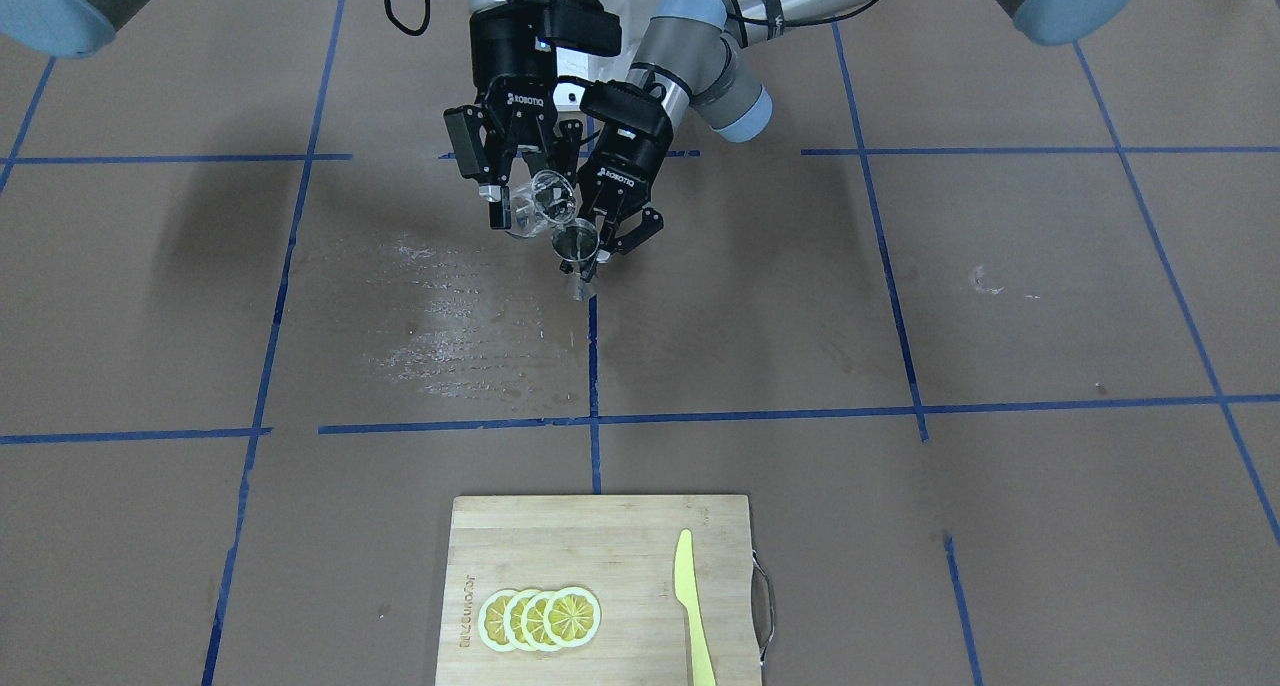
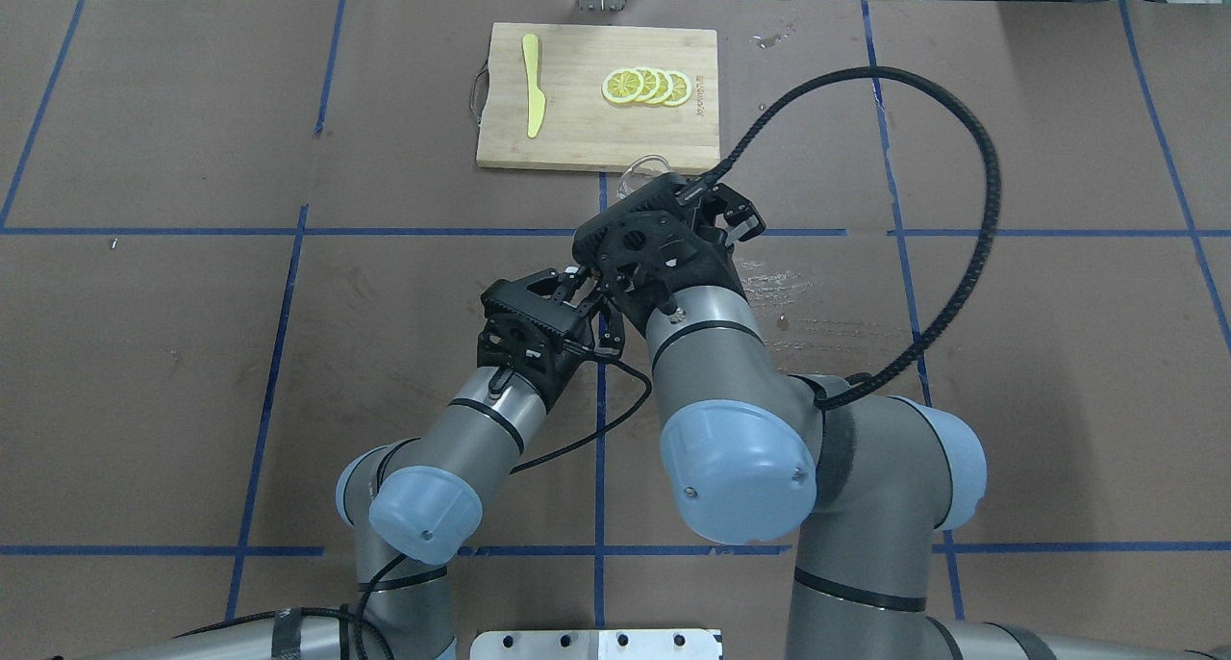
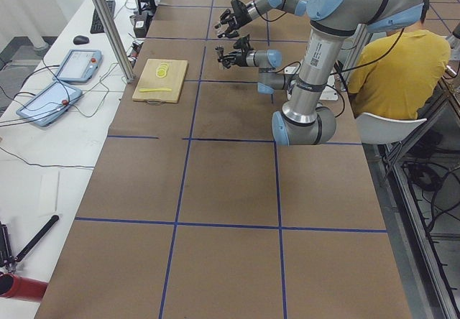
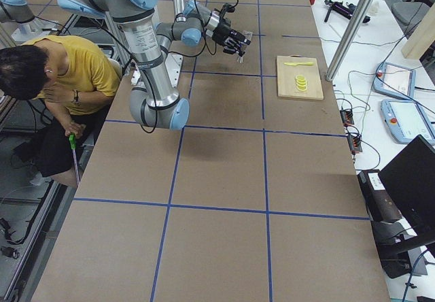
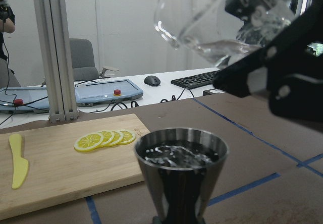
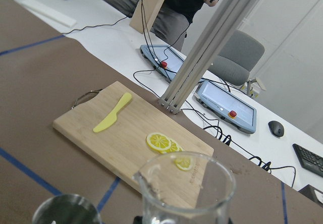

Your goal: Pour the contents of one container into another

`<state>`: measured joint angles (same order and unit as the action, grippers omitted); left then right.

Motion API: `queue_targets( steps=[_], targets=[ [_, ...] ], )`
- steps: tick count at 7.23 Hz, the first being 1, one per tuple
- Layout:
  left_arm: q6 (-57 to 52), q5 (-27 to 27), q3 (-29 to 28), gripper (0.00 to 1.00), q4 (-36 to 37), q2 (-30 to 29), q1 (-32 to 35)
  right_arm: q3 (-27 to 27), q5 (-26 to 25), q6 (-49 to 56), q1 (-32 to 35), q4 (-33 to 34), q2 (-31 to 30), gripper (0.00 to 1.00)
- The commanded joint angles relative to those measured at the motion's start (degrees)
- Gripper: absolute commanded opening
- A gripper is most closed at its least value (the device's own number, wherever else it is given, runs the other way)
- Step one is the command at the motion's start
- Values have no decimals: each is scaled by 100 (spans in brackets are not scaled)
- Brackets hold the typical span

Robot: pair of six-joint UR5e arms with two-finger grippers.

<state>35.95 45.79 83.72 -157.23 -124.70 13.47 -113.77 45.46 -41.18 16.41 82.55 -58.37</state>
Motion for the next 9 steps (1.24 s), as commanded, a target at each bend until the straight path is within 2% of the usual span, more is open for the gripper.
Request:
queue_targets(
  steps=[1,3,5,6,9],
  targets=[
    [0,-9,329,0,-392,567,85,-232,7,-636,38,-1404,-1092,0],
    [-9,-18,530,0,-1070,1286,103,-277,-2,-672,56,-1541,-1422,0],
    [26,-53,1222,0,-1143,2383,130,-277,-2,-813,56,-1541,-1536,0],
    [78,-79,1382,0,-1352,2789,138,-277,-2,-822,56,-1541,-1572,0],
    [131,-360,1288,0,-2597,4186,138,-277,7,-874,56,-1541,-1633,0]
  ],
)
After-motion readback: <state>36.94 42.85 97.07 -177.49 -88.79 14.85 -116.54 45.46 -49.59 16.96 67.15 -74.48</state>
